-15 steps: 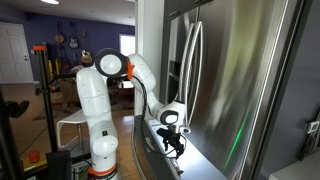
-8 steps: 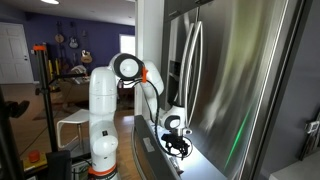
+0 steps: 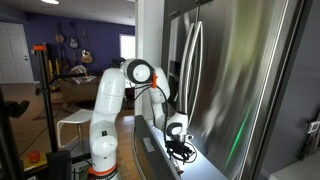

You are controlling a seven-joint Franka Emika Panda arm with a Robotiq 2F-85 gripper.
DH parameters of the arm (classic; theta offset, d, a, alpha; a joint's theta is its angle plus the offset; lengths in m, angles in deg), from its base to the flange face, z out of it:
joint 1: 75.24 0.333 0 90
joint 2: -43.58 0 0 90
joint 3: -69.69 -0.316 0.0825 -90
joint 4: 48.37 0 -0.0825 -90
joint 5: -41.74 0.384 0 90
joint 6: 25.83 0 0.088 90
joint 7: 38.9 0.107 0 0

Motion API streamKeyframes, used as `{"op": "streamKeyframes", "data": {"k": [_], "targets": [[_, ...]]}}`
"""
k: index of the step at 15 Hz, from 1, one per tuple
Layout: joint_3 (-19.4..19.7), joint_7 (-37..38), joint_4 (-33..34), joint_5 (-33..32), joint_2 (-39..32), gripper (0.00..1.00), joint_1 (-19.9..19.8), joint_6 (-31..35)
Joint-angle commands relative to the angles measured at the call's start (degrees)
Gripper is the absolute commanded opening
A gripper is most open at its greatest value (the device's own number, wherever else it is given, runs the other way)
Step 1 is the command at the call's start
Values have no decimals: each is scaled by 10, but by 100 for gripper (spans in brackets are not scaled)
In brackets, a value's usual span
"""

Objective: Remove the package on the right in the bottom refrigerator freezer and place it at the edge of the freezer drawer

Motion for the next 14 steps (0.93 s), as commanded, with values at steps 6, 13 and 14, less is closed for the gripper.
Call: {"op": "streamKeyframes", "data": {"k": [6, 13, 14], "targets": [[-56, -77, 52, 34, -104, 100, -66, 29], [-99, -124, 77, 54, -136, 53, -107, 32], [-101, -127, 76, 55, -136, 46, -109, 29]]}}
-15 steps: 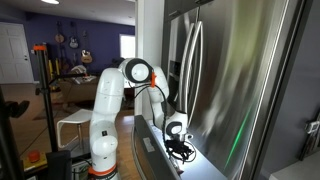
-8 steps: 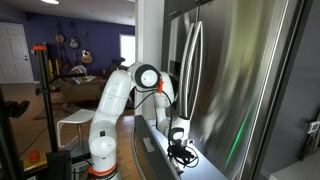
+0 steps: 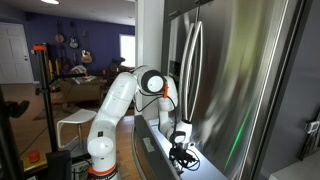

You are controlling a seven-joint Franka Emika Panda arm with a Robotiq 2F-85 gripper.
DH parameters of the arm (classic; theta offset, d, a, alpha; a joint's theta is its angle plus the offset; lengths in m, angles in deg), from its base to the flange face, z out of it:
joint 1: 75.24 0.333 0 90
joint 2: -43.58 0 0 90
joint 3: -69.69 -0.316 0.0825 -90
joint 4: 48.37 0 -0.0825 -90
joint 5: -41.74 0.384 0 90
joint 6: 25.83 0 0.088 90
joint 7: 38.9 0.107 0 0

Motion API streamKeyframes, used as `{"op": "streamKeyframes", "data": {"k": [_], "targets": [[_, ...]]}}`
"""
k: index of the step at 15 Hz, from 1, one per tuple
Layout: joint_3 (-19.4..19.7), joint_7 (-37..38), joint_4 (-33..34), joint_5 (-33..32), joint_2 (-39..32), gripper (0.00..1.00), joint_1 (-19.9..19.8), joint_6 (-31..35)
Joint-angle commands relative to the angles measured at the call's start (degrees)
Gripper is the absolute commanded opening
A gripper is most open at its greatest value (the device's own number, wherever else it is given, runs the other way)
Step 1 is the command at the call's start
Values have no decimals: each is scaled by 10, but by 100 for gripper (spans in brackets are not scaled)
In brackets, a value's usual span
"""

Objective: Remove the package on the right in the bottom refrigerator freezer and place it at the edge of the freezer drawer

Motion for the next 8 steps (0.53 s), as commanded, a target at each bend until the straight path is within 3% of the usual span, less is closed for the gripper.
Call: {"op": "streamKeyframes", "data": {"k": [1, 6, 8], "targets": [[-20, -30, 4, 13, -16, 37, -23, 8], [-7, -16, -28, 3, 36, 3, -15, 16], [-7, -18, -46, 4, 66, 5, -15, 14]]}}
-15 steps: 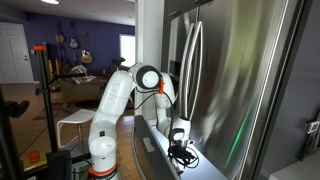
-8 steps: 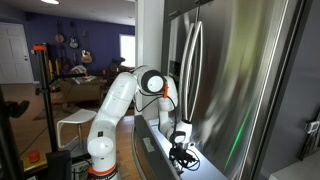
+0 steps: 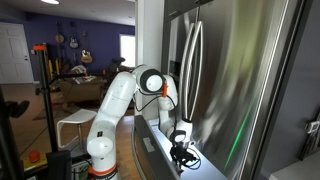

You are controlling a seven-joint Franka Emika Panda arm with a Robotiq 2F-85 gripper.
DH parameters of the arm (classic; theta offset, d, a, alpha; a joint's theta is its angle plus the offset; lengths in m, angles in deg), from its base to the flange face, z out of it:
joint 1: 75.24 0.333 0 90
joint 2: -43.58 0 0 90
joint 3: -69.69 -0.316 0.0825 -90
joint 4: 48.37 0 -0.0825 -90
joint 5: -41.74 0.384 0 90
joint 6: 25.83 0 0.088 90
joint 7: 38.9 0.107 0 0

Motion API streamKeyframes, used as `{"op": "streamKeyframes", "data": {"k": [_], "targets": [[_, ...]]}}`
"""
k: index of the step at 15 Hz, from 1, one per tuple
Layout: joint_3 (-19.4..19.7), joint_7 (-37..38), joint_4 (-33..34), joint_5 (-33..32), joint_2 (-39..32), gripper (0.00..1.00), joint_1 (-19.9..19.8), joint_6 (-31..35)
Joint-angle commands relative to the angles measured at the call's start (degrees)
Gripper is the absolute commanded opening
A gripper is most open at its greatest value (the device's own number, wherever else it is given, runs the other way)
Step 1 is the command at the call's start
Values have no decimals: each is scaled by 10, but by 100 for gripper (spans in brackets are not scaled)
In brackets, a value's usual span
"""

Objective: Remove the package on the right in the bottom refrigerator freezer and place it at the edge of the freezer drawer

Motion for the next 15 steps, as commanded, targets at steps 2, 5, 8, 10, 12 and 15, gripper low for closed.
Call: {"op": "streamKeyframes", "data": {"k": [2, 5, 8, 10, 12, 15], "targets": [[0, -10, -58, 7, 80, 5, -3, 2], [-1, -18, -87, 11, 124, 5, 5, -4], [3, -26, -111, 9, 169, 5, 22, -16], [6, -31, -125, 11, 199, 5, 36, -28], [9, -36, -135, 19, 229, 5, 52, -47], [15, -44, -148, 60, 281, 5, 81, -94]]}}
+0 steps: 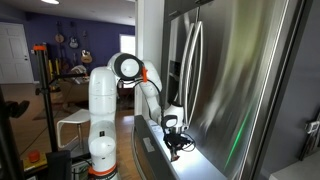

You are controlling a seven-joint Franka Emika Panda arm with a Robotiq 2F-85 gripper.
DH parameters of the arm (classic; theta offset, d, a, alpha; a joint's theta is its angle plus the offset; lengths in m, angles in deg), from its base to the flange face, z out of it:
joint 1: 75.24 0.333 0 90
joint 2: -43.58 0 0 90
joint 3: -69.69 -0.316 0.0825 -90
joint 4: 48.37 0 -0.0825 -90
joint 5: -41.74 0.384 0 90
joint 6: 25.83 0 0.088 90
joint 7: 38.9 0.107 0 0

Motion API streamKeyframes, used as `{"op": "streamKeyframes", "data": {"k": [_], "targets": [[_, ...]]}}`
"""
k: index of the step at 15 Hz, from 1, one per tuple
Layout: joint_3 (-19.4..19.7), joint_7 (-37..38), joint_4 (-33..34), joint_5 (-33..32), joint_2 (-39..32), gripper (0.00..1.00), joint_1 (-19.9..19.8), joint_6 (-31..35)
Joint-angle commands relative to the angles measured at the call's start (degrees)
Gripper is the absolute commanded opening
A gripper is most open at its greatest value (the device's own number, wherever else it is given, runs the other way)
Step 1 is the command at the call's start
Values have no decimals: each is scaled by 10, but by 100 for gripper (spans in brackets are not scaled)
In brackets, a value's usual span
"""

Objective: Remove the package on the right in the bottom refrigerator freezer and place it at the edge of the freezer drawer

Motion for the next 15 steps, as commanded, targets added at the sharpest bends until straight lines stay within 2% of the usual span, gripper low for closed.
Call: {"op": "streamKeyframes", "data": {"k": [1, 6, 8, 11, 15], "targets": [[19, -21, -39, 53, 90, 5, 44, -57], [50, -22, -79, 61, 194, 5, 96, -88], [71, -47, -49, 75, 199, 5, 124, -143], [94, -78, -64, 114, 247, 5, 155, -231], [100, -70, -46, 117, 253, 5, 162, -332]]}}
